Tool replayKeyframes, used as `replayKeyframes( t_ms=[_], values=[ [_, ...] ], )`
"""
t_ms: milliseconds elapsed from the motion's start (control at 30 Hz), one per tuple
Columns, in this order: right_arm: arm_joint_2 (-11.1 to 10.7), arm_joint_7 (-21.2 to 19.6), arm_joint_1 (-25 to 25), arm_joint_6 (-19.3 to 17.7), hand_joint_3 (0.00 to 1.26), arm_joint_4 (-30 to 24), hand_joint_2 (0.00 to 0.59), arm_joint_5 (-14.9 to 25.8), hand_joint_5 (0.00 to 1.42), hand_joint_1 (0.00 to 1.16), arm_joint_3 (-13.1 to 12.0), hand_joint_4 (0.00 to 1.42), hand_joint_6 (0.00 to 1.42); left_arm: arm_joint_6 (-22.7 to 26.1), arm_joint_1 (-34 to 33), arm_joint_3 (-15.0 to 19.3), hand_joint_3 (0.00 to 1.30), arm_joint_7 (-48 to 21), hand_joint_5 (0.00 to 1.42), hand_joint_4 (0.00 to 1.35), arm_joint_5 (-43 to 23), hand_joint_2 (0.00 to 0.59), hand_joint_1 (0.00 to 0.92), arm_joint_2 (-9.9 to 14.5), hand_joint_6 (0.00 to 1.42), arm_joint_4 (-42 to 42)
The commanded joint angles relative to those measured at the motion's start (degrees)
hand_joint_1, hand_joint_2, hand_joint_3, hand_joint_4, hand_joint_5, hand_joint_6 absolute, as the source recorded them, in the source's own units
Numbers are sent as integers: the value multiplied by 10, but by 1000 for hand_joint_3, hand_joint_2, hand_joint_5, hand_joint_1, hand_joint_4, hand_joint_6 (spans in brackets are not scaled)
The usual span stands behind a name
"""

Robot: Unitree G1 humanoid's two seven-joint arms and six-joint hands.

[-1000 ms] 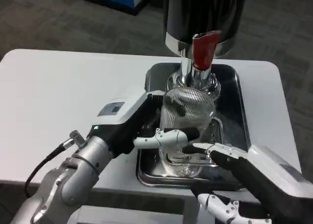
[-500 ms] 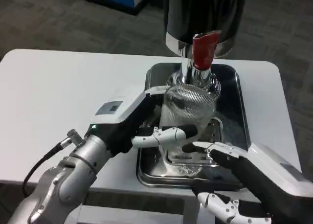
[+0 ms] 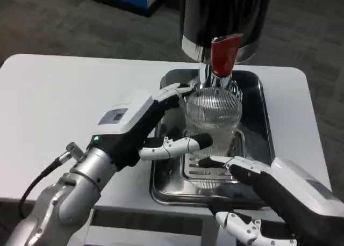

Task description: Grasp the cup under the faucet to collect the drink, then remove the cup.

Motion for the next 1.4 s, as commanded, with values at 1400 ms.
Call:
replayKeyframes(
  t_ms=[1400],
  values=[
    [7,-8,-8,11,215,1,479,-8,108,379,15,161,49,184,134,141,92,-171,82,0,-277,25,0,4,196,-443]
  ],
)
